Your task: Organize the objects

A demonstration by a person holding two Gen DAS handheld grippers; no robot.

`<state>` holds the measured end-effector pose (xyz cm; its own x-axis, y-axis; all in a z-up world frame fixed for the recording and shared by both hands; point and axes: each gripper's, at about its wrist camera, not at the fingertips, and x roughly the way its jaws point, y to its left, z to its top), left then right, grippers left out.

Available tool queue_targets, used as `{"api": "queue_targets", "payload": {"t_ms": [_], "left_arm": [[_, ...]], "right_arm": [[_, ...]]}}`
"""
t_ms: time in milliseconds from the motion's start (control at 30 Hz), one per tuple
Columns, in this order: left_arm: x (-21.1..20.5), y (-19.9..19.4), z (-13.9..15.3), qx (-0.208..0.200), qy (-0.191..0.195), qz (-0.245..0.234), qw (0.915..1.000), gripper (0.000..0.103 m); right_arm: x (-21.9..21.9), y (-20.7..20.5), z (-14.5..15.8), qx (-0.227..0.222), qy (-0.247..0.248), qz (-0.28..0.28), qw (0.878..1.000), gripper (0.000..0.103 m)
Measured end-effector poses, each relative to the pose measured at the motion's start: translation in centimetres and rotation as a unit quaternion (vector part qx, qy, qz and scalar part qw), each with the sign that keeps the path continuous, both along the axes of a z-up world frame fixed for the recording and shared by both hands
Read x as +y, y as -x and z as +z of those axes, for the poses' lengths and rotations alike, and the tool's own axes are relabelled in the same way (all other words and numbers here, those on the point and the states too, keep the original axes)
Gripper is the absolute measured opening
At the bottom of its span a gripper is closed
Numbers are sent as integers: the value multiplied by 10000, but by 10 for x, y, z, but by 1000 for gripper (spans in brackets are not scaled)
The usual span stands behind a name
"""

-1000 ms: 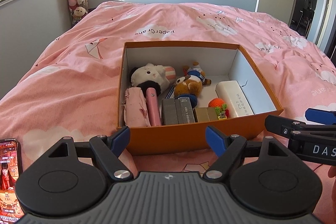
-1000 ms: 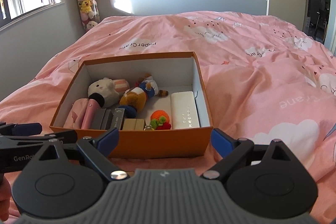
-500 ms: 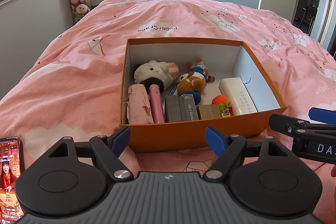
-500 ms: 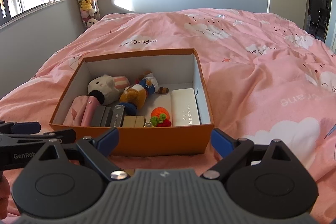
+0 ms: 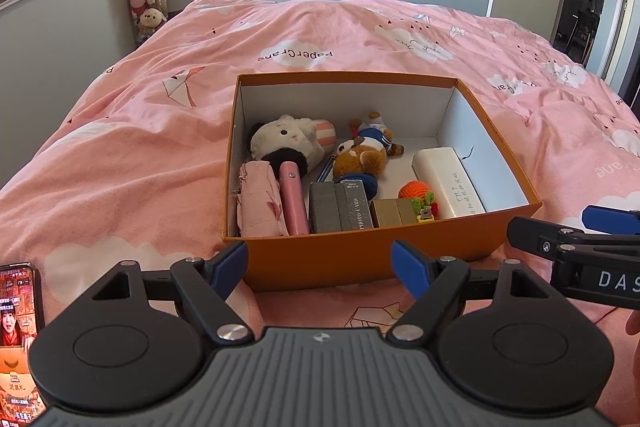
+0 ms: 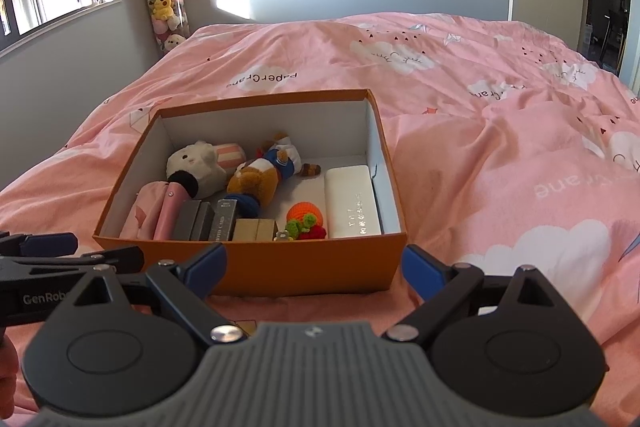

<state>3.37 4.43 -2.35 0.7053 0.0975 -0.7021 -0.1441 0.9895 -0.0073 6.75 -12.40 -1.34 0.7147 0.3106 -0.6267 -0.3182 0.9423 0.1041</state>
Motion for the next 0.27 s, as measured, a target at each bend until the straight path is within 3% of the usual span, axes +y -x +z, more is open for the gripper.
{"api": "queue_targets", "payload": {"t_ms": [267], "left_arm": [[-1,1,1,8,10,37,10000,93]], "right_arm": [[0,0,0,15,-15,3,10000,95]]}}
